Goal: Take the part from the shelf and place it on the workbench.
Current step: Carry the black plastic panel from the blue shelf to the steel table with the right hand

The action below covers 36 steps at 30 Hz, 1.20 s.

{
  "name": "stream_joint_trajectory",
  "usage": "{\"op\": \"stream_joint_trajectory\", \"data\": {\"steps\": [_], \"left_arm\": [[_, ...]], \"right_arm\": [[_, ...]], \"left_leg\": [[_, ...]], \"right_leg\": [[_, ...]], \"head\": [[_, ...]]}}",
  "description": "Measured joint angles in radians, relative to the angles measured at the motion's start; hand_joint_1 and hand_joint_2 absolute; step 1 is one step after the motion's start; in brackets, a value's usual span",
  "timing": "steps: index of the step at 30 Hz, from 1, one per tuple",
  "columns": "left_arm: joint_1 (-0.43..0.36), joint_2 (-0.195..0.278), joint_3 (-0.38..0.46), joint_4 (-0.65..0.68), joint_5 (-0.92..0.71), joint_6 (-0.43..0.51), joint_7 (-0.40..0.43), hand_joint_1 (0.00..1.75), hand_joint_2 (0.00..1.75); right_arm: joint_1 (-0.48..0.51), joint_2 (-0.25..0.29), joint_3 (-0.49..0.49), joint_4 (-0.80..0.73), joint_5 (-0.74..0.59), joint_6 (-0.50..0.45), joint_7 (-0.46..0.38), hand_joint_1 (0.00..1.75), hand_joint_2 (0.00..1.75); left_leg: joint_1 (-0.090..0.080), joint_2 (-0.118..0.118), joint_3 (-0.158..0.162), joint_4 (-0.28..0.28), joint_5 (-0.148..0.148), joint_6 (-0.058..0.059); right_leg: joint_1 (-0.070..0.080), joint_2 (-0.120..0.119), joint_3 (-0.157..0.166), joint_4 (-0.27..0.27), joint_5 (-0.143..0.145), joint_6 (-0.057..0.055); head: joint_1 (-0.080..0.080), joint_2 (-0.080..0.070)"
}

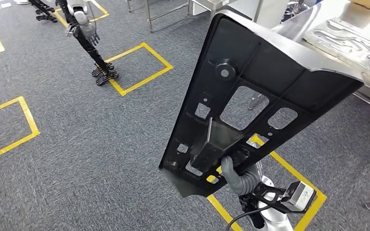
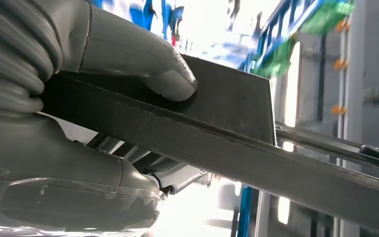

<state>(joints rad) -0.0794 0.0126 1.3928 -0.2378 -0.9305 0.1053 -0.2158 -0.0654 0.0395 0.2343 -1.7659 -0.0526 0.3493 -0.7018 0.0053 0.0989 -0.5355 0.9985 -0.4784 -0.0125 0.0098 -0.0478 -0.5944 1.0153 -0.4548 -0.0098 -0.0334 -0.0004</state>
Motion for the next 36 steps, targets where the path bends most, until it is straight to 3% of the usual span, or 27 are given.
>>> {"op": "stream_joint_trajectory", "data": {"steps": [1, 3, 5, 7, 9, 11, 13, 15, 17, 19, 21, 23, 24, 25, 26, 28, 30, 36], "left_arm": [[-0.002, 0.0, 0.0, 0.0, 0.0, -0.001, -0.001, 0.0, 1.75], [-0.006, -0.001, 0.0, 0.0, 0.0, 0.0, 0.001, 0.0, 1.75], [-0.005, -0.001, 0.0, 0.0, 0.002, 0.003, 0.006, 0.0, 1.75], [-0.001, -0.001, 0.0, 0.0, 0.005, 0.007, 0.011, 0.0, 1.75], [0.002, -0.002, 0.0, 0.0, 0.006, 0.01, 0.013, 0.0, 1.75], [0.0, -0.003, 0.0, 0.0, 0.007, 0.015, 0.013, 0.0, 1.75], [0.0, -0.002, 0.001, 0.0, 0.01, 0.02, 0.016, 0.0, 1.75], [0.0, -0.003, 0.002, 0.0, 0.015, 0.025, 0.02, 0.0, 1.75], [-0.002, -0.003, 0.003, 0.0, 0.019, 0.029, 0.022, 0.0, 1.75], [-0.005, -0.005, 0.003, 0.0, 0.02, 0.031, 0.022, 0.0, 1.75], [-0.003, -0.006, 0.003, 0.0, 0.02, 0.032, 0.023, 0.0, 1.75], [0.001, -0.006, 0.004, 0.0, 0.022, 0.035, 0.025, 0.0, 1.75], [0.003, -0.006, 0.004, 0.0, 0.024, 0.036, 0.026, 0.0, 1.75], [0.002, -0.006, 0.004, 0.0, 0.026, 0.038, 0.027, 0.0, 1.75], [0.002, -0.007, 0.004, 0.0, 0.028, 0.039, 0.027, 0.0, 1.75], [0.0, -0.009, 0.004, 0.0, 0.032, 0.04, 0.027, 0.0, 1.75], [-0.001, -0.011, 0.005, 0.0, 0.035, 0.039, 0.025, 0.0, 1.75], [-0.001, -0.012, 0.005, 0.0, 0.038, 0.039, 0.024, 0.0, 1.75]], "right_arm": [[0.0, -0.001, 0.0, 0.0, 0.001, -0.008, 0.0, 1.75, 1.75], [-0.004, -0.001, 0.002, 0.001, 0.002, -0.02, 0.0, 1.75, 1.75], [-0.009, -0.001, 0.007, 0.005, 0.0, -0.026, 0.0, 1.75, 1.75], [-0.011, -0.001, 0.014, 0.012, -0.001, -0.029, 0.0, 1.75, 1.75], [-0.012, -0.002, 0.019, 0.019, -0.002, -0.032, 0.0, 1.75, 1.75], [-0.014, -0.002, 0.023, 0.023, -0.007, -0.033, 0.0, 1.75, 1.75], [-0.019, -0.002, 0.026, 0.024, -0.019, -0.03, 0.0, 1.75, 1.75], [-0.025, -0.003, 0.03, 0.025, -0.028, -0.027, 0.0, 1.75, 1.75], [-0.027, -0.005, 0.032, 0.025, -0.033, -0.024, 0.0, 1.75, 1.75], [-0.03, -0.008, 0.032, 0.025, -0.035, -0.023, 0.0, 1.75, 1.75], [-0.034, -0.009, 0.033, 0.026, -0.035, -0.022, 0.0, 1.75, 1.75], [-0.036, -0.01, 0.037, 0.029, -0.035, -0.018, 0.0, 1.75, 1.75], [-0.035, -0.012, 0.04, 0.031, -0.035, -0.017, 0.0, 1.75, 1.75], [-0.035, -0.013, 0.043, 0.033, -0.035, -0.015, 0.0, 1.75, 1.75], [-0.035, -0.014, 0.046, 0.036, -0.035, -0.014, 0.0, 1.75, 1.75], [-0.039, -0.015, 0.052, 0.039, -0.034, -0.013, 0.0, 1.75, 1.75], [-0.048, -0.015, 0.059, 0.043, -0.033, -0.012, 0.0, 1.75, 1.75], [-0.054, -0.015, 0.063, 0.046, -0.033, -0.012, 0.0, 1.75, 1.75]], "left_leg": [[0.002, 0.004, 0.002, 0.0, -0.003, -0.006], [0.005, -0.028, -0.008, 0.037, -0.031, -0.016], [0.008, -0.075, -0.056, 0.148, -0.089, -0.022], [0.008, -0.089, -0.124, 0.276, -0.137, -0.025], [0.008, -0.091, -0.151, 0.306, -0.124, -0.025], [0.009, -0.101, -0.106, 0.19, -0.046, -0.021], [0.01, -0.139, -0.049, 0.056, 0.012, -0.014], [0.011, -0.161, -0.03, 0.011, 0.019, -0.006], [0.009, -0.147, -0.029, 0.006, 0.023, 0.006], [0.01, -0.129, -0.027, 0.0, 0.028, 0.02], [0.009, -0.107, -0.027, -0.004, 0.029, 0.03], [0.007, -0.083, -0.028, -0.004, 0.027, 0.033], [0.007, -0.071, -0.028, -0.004, 0.026, 0.033], [0.006, -0.06, -0.027, -0.003, 0.025, 0.032], [0.006, -0.05, -0.026, -0.003, 0.024, 0.03], [0.004, -0.032, -0.02, -0.004, 0.02, 0.025], [0.001, -0.018, -0.016, -0.003, 0.016, 0.017], [0.0, -0.011, -0.015, -0.002, 0.014, 0.012]], "right_leg": [[-0.002, 0.01, 0.001, -0.003, 0.002, -0.005], [-0.009, 0.029, 0.008, -0.011, 0.006, -0.017], [-0.011, 0.047, 0.011, -0.014, 0.008, -0.026], [-0.009, 0.07, 0.011, -0.014, 0.008, -0.028], [-0.008, 0.094, 0.013, -0.013, 0.008, -0.028], [-0.008, 0.116, 0.017, -0.011, 0.006, -0.025], [-0.008, 0.135, 0.018, -0.007, 0.003, -0.018], [-0.009, 0.151, 0.011, -0.005, 0.004, -0.007], [-0.011, 0.162, 0.007, -0.005, 0.007, 0.005], [-0.011, 0.132, -0.007, 0.021, -0.013, 0.016], [-0.012, 0.079, -0.057, 0.125, -0.072, 0.024], [-0.016, 0.058, -0.123, 0.255, -0.125, 0.029], [-0.017, 0.055, -0.139, 0.286, -0.129, 0.031], [-0.018, 0.052, -0.134, 0.275, -0.113, 0.031], [-0.018, 0.046, -0.108, 0.226, -0.082, 0.03], [-0.013, 0.014, -0.028, 0.08, -0.022, 0.022], [-0.005, -0.015, 0.015, -0.002, -0.002, 0.013], [-0.003, -0.016, 0.016, -0.011, -0.002, 0.009]], "head": [[0.0, 0.0], [0.0, 0.0], [0.0, 0.0], [0.0, 0.0], [0.0, 0.0], [0.0, 0.0], [0.0, 0.0], [0.0, 0.0], [0.0, 0.0], [0.0, 0.0], [0.0, 0.0], [0.0, 0.0], [0.0, 0.0], [0.0, 0.0], [0.0, 0.0], [0.0, 0.0], [0.0, 0.0], [0.0, 0.0]]}}
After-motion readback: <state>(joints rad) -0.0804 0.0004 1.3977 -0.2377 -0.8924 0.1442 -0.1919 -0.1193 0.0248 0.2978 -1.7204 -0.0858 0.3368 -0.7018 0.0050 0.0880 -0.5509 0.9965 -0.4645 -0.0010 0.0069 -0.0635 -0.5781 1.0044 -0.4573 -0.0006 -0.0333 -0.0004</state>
